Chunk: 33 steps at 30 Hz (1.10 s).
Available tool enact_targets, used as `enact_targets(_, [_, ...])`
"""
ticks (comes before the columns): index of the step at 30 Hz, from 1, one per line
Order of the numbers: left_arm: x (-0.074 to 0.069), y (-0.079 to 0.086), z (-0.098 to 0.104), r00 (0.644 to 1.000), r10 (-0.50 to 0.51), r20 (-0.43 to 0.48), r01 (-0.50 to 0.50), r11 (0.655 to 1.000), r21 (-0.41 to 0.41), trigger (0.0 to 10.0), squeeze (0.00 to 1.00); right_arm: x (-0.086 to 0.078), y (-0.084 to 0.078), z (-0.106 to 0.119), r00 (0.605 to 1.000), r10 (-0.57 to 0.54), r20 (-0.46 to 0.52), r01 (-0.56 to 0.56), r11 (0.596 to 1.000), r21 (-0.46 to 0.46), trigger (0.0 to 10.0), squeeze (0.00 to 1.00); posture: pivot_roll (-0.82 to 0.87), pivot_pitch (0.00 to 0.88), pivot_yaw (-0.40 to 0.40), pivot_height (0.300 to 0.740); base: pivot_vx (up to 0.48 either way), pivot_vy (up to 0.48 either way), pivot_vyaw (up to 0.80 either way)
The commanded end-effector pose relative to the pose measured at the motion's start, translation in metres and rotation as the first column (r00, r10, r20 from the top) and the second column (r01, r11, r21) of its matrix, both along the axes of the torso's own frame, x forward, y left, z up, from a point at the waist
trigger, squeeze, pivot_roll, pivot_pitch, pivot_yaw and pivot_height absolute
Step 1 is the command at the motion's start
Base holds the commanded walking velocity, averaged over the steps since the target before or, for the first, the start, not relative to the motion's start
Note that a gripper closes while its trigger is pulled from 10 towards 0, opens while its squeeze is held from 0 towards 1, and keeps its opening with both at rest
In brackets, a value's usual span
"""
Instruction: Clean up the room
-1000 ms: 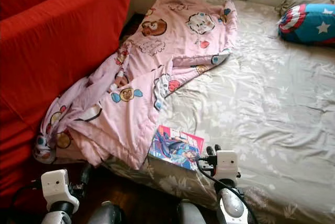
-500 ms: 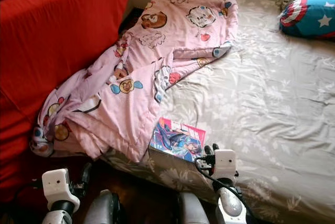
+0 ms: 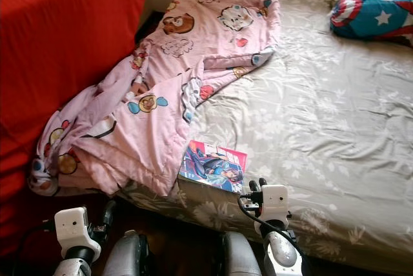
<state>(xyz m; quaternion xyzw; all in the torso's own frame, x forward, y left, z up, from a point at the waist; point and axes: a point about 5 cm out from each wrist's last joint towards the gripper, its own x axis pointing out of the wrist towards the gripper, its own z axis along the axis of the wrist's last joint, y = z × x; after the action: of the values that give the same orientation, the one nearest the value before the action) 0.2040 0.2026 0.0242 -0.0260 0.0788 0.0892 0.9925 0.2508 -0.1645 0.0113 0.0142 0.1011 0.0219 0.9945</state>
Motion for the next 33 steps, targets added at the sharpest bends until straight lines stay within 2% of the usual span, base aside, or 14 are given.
enact_targets(1, [-0.003, 0.0, -0.004, 1.0, -0.004, -0.03, 0.004, 1.0, -0.003, 10.0, 0.0, -0.003, 0.0, -0.005, 1.0, -0.008, -0.025, 0.008, 1.0, 0.019, 10.0, 0.0, -0.09, 0.23, -0.042, 0.64, 0.0, 0.0, 0.0])
enact_targets(5, [-0.003, -0.001, -0.005, 0.999, -0.009, -0.033, 0.009, 1.0, -0.006, 10.0, 0.0, -0.001, 0.004, -0.007, 0.998, 0.005, -0.058, -0.004, 1.0, 0.016, 10.0, 0.0, -0.09, 0.229, -0.043, 0.63, 0.0, 0.0, 0.0])
enact_targets(7, [-0.003, -0.001, -0.005, 0.999, -0.009, -0.032, 0.008, 1.0, -0.006, 10.0, 0.0, -0.001, 0.006, -0.004, 1.0, 0.017, -0.024, -0.017, 1.0, 0.025, 10.0, 0.0, -0.09, 0.231, -0.045, 0.62, 0.0, 0.0, 0.0])
enact_targets(29, [-0.003, -0.003, -0.005, 0.999, -0.015, -0.031, 0.014, 1.0, -0.017, 10.0, 0.0, -0.004, 0.011, -0.009, 0.997, 0.054, -0.051, -0.051, 0.997, 0.06, 10.0, 0.0, -0.09, 0.24, -0.044, 0.62, 0.0, 0.0, 0.0])
enact_targets(33, [-0.004, -0.003, -0.005, 0.999, -0.018, -0.029, 0.017, 1.0, -0.013, 10.0, 0.0, -0.004, 0.01, -0.012, 0.997, 0.039, -0.071, -0.032, 0.995, 0.093, 10.0, 0.0, -0.09, 0.241, -0.043, 0.62, 0.257, 0.0, 0.0])
